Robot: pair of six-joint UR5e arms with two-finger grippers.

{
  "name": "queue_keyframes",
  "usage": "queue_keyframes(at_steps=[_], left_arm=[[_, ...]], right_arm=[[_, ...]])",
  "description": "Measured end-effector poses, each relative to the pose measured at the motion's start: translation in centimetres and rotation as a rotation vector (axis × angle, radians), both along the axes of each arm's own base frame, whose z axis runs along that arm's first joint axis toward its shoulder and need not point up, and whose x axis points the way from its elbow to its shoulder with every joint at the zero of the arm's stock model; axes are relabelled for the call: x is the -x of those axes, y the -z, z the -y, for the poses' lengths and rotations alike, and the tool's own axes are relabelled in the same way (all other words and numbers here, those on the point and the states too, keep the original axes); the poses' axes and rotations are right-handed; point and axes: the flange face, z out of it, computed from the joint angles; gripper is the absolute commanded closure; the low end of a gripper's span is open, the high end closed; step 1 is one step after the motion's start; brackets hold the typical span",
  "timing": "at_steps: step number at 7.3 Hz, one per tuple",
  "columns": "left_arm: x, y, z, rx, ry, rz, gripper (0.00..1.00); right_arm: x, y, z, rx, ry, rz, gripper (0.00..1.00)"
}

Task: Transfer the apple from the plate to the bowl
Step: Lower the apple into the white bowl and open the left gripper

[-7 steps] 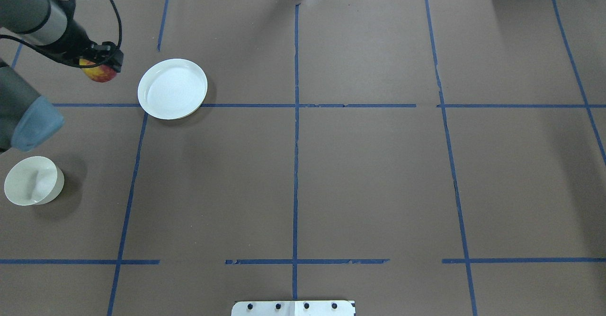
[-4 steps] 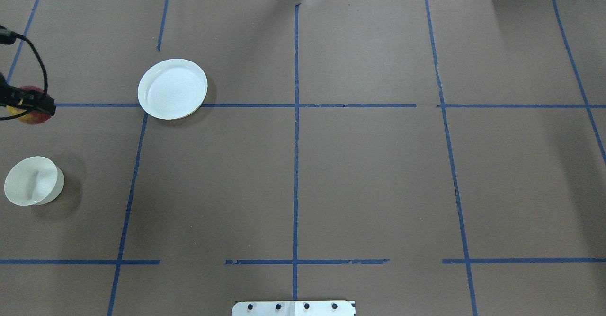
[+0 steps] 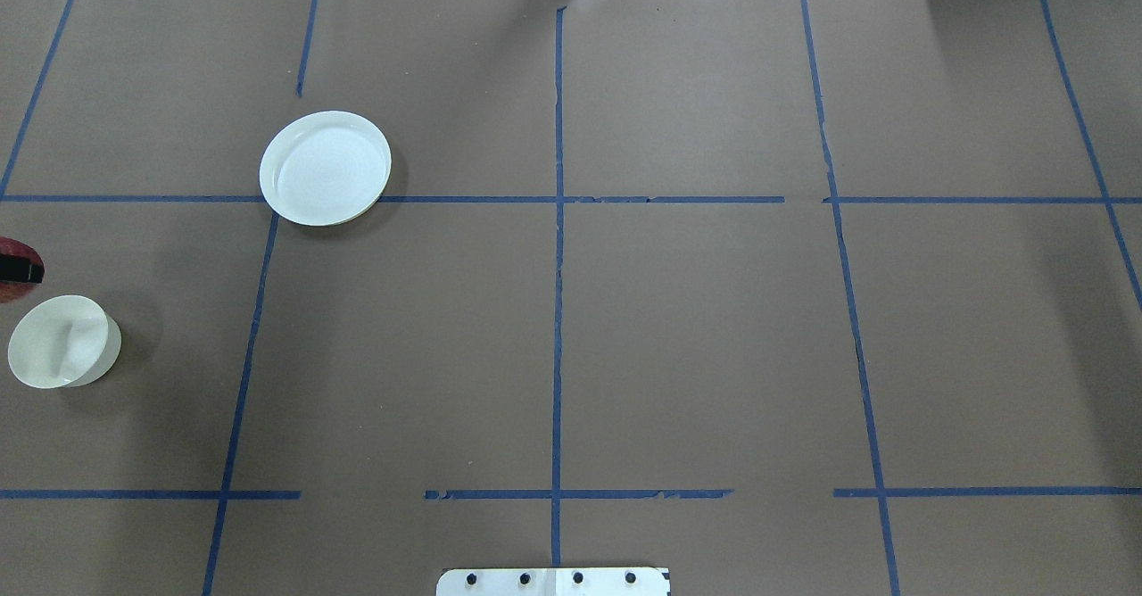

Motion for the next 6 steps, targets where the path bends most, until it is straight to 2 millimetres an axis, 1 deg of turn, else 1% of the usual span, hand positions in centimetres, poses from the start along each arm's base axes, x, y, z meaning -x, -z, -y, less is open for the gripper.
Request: queue_keyframes(at_steps=[1,3,4,6], left_arm=[[-1.4,-1.2,-0.6,0.027,-0.001,-0.014,0.54],[-4.7,-2.0,-2.2,0.084,-0.027,-0.026,0.54],[-5.6,-2.3,-2.7,0.097,-0.041,-0.024,0.54],[-6.2,-3.5,-3.1,0.118,-0.051,-0.01,0.53]], right_arm=[[0.0,0.0,0.0,0.0,0.0,0.0,0.0],[0.0,0.0,0.0,0.0,0.0,0.0,0.0],[0.0,0.0,0.0,0.0,0.0,0.0,0.0],[0.0,0.0,0.0,0.0,0.0,0.0,0.0]])
